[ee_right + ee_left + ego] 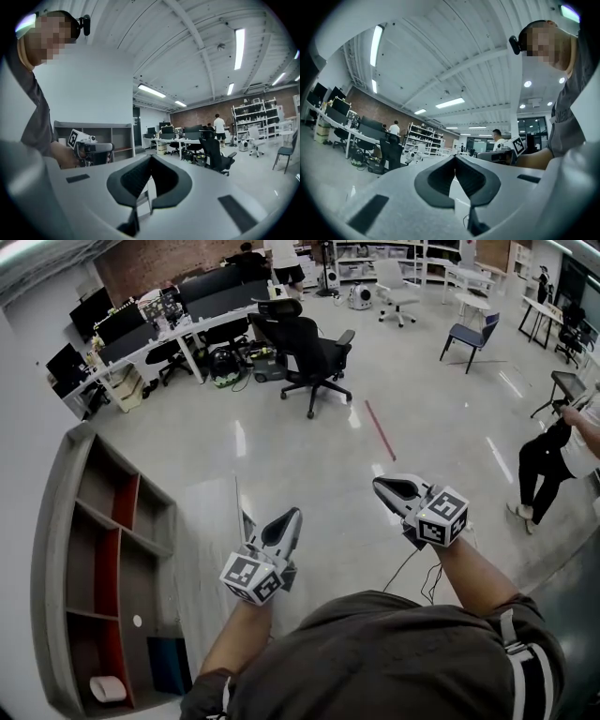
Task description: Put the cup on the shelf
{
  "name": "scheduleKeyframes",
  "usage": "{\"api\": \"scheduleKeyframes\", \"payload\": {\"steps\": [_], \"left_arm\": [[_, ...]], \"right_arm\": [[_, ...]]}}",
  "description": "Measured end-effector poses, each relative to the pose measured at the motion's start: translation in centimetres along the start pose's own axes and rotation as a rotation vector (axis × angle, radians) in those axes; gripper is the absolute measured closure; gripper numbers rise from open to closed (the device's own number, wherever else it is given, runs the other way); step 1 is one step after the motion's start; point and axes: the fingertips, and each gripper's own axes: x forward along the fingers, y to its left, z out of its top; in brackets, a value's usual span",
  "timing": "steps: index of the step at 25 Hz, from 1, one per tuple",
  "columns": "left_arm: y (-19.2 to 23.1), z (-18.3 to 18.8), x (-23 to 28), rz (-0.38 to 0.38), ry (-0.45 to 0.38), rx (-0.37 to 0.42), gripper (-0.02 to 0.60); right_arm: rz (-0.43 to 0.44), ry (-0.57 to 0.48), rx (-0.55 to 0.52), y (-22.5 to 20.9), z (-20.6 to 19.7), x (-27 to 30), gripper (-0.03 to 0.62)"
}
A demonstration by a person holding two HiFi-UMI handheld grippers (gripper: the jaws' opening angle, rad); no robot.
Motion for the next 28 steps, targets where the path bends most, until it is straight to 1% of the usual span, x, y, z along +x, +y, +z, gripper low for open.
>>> {"api": "scheduleKeyframes", "payload": {"steps": [9, 28], "left_arm": [[0.0, 0.2, -1.7, 0.031, -0.007, -0.001, 0.577], [-0.3, 0.0, -3.2, 0.038, -0.013, -0.001, 0.577]], "right_arm": [[0.023, -0.008, -0.001, 1.3, 0.1, 0.2, 0.603], [0.028, -0.008, -0.021, 2.7, -0.2, 0.7, 0.605]]}}
